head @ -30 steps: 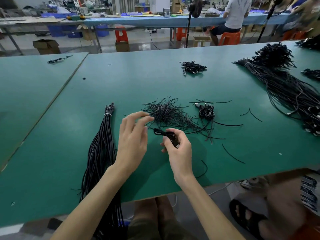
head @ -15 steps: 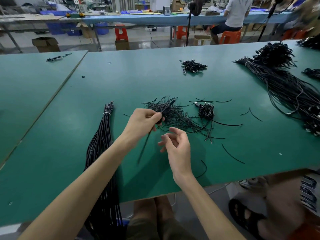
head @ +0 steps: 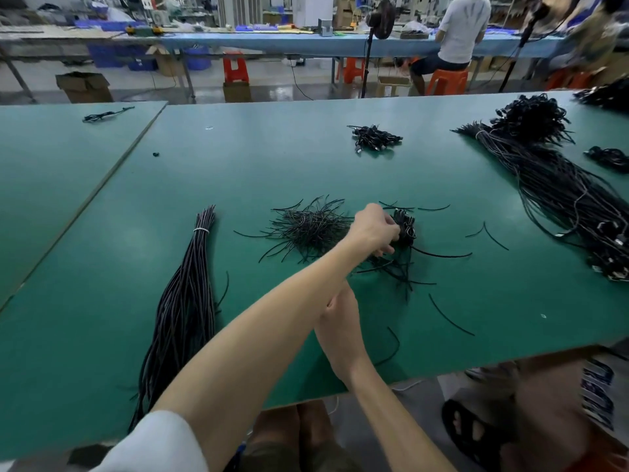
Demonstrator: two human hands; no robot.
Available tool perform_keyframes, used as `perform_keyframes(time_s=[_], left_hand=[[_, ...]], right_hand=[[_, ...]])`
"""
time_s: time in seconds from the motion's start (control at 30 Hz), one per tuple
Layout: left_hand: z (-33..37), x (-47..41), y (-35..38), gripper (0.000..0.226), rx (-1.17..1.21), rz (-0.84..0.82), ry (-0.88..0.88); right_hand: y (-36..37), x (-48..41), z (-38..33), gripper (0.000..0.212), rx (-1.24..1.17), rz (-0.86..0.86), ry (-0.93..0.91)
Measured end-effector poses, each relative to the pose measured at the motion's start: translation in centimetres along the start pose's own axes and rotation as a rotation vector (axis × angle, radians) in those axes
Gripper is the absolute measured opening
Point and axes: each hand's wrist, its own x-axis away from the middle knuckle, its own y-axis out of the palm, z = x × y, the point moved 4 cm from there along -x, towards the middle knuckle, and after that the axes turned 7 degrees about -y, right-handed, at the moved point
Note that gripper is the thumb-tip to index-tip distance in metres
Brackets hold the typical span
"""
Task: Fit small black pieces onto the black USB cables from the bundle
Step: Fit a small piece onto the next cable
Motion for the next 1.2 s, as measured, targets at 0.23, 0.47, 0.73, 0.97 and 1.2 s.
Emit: perform_keyframes(time_s=[0.23,0.47,0.73,0.97,1.2], left_hand=[[-2.9,2.5,-3.9,0.026,0.176,0.095,0.062],[-9.7,5.9,-12.0,0.02,0.029,0.37,0.028],[-16.9,9.3,-17.7,0.037,-0.662,0.768,-0.286],[-17.9,10.2,-18.6,0.032,-0.602,0.829,-0.314],[-17.6,10.6,-18.6,0.021,-0.693,0.858,-0.301]], right_hand=[[0.5,-0.3,0.4,0.014,0.009,-0.022,0.071],[0.2,-0.2,0.1,0.011,0.01,0.051,0.056],[0.2,0.1,-0.2,0.008,0.061,0.014,0.048],[0.0,0.1,-0.2,0.009,0.066,0.01,0.049],[0.1,0.1,-0.3,0.01,0.08,0.009,0.055]])
